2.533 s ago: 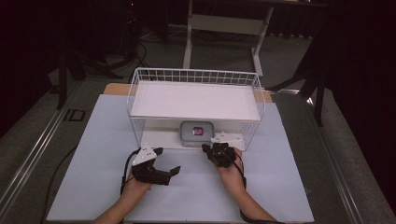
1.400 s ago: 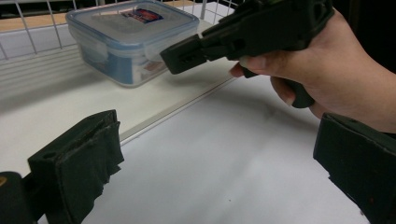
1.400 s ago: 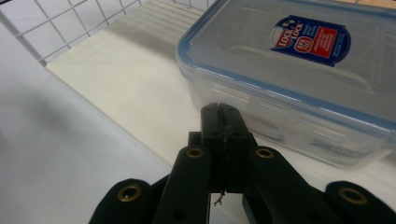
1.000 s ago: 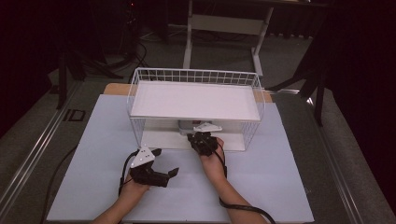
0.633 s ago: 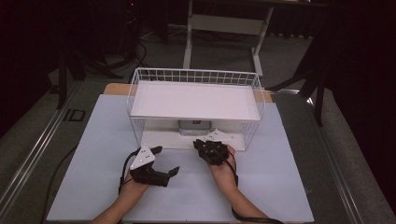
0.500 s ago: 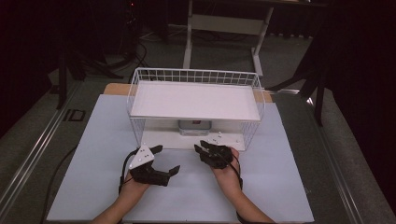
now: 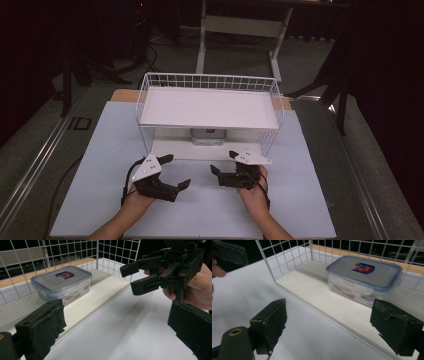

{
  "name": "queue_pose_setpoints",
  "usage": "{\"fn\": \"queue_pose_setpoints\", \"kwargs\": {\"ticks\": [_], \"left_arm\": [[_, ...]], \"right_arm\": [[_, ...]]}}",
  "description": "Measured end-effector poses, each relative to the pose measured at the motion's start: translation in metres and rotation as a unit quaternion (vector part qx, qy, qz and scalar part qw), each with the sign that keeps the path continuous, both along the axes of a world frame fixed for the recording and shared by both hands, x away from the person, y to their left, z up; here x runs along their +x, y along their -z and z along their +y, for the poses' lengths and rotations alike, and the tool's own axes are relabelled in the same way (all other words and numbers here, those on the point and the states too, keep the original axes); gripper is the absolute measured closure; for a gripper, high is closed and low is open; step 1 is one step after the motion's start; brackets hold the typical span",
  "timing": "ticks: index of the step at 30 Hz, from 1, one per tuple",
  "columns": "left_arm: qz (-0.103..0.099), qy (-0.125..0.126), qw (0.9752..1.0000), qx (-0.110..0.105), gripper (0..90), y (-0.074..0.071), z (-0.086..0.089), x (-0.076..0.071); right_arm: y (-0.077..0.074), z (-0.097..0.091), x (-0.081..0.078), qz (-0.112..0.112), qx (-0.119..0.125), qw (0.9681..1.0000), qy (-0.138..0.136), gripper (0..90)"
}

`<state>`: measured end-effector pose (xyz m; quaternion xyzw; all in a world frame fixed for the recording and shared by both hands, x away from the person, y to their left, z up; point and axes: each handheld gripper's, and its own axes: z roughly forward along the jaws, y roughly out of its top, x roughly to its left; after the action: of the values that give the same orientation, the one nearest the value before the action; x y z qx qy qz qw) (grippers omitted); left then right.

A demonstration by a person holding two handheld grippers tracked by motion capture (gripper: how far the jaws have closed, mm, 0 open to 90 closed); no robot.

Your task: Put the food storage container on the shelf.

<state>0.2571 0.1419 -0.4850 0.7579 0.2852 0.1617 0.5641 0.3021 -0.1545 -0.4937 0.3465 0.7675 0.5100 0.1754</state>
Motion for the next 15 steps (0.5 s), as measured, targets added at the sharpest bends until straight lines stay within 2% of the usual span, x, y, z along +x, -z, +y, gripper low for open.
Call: {"fn": "queue_pose_setpoints", "kwargs": {"ticks": [4,7,8,11,13,15], "left_arm": [[0.001,-0.004,1.0000,0.000,1.9,-0.001,0.008,-0.005],[0.004,-0.005,1.0000,0.001,1.9,-0.001,0.013,-0.010],[0.004,-0.005,1.0000,0.006,1.9,-0.001,0.015,-0.011],[0.006,-0.008,0.9999,0.006,1.9,0.000,0.021,-0.016],[0.012,-0.012,0.9998,0.002,1.9,0.001,0.025,-0.017],[0.017,-0.015,0.9997,0.005,1.9,0.003,0.028,-0.019]], "right_arm": [[-0.004,-0.010,-0.006,-0.007,-0.016,0.9999,0.002,14.5],[-0.005,-0.016,-0.010,-0.002,-0.013,0.9999,-0.002,14.5],[-0.006,-0.020,-0.016,-0.006,-0.024,0.9997,-0.002,14.5],[-0.008,-0.026,-0.024,-0.016,-0.036,0.9992,-0.012,14.5],[-0.010,-0.031,-0.030,-0.024,-0.033,0.9991,-0.015,14.5],[-0.010,-0.036,-0.033,-0.022,-0.033,0.9992,-0.010,14.5]]}}
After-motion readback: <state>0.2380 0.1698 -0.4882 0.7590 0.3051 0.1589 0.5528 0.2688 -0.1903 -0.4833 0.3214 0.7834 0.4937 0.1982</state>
